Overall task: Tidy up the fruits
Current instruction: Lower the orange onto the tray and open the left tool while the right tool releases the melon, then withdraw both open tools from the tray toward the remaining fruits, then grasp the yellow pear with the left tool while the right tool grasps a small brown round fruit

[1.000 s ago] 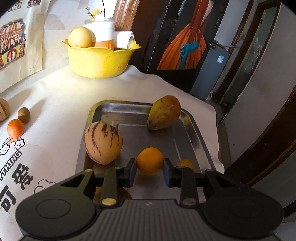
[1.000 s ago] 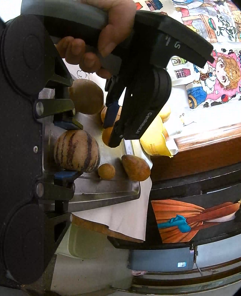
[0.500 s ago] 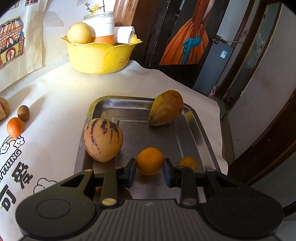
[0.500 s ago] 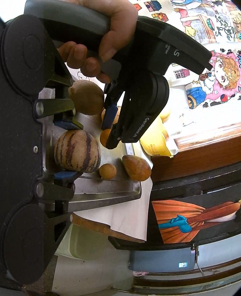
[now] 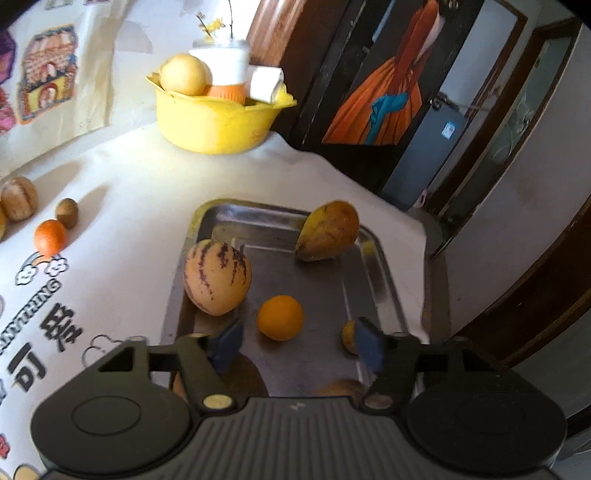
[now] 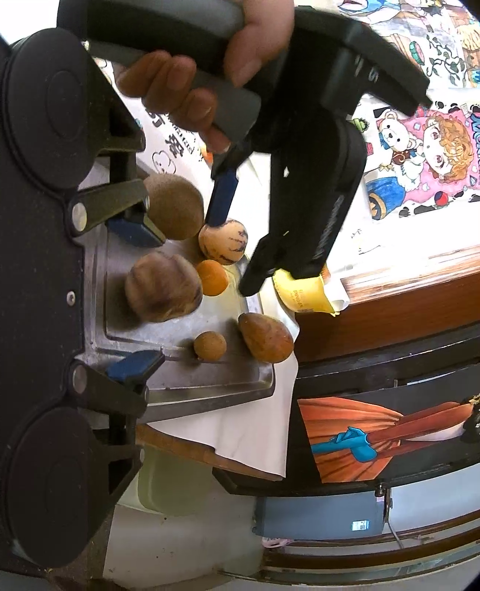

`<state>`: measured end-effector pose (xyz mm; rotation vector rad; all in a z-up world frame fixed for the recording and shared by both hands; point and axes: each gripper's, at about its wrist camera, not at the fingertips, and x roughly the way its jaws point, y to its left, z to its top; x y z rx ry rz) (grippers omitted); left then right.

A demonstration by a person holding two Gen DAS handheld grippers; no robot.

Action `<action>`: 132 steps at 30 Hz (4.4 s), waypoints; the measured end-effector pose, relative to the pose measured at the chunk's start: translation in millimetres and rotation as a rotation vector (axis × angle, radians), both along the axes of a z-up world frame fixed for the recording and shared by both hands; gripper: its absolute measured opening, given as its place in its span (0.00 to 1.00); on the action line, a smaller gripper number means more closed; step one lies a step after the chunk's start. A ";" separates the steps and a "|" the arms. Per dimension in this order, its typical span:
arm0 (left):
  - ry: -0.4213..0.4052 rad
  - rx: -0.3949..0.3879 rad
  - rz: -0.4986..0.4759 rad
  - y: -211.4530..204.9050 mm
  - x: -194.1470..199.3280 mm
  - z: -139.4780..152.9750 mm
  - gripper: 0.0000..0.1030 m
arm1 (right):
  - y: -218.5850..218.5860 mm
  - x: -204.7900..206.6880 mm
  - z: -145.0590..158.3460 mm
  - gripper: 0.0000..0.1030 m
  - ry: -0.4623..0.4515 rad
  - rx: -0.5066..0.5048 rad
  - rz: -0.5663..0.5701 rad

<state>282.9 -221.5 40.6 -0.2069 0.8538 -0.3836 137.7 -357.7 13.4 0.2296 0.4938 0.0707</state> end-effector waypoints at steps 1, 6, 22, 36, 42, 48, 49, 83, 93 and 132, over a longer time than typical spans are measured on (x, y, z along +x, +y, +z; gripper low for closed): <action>-0.008 -0.008 0.004 3.6 -3.7 4.7 0.82 | 0.9 -2.3 2.2 0.69 -0.004 0.001 0.000; -0.065 -0.035 0.027 25.8 -25.3 29.4 0.95 | 9.6 -17.2 16.8 0.84 -0.037 -0.006 -0.007; -0.198 0.045 0.129 128.9 -104.4 49.6 0.99 | 52.3 -62.1 52.1 0.99 -0.071 -0.034 0.031; -0.212 0.144 0.223 207.2 -142.9 21.2 0.99 | 104.3 -74.1 58.4 0.99 -0.003 -0.115 0.101; -0.204 0.203 0.256 237.8 -151.6 7.8 0.99 | 128.7 -69.2 54.7 0.99 0.031 -0.166 0.149; -0.178 0.244 0.295 267.3 -154.1 -5.3 0.99 | 151.0 -61.7 50.1 0.99 0.072 -0.197 0.210; -0.175 0.251 0.303 271.2 -154.7 -7.0 1.00 | 154.7 -60.3 49.7 0.99 0.078 -0.202 0.224; -0.490 0.479 0.039 246.8 -77.9 10.9 1.00 | 158.6 189.3 125.0 0.99 0.363 -0.210 0.406; -0.494 0.526 -0.005 222.8 -19.4 -13.0 1.00 | 150.6 283.5 75.2 0.90 0.515 0.132 0.269; -0.291 0.378 0.004 231.4 80.2 -38.1 0.64 | 197.5 322.9 11.9 0.28 0.540 -0.012 0.407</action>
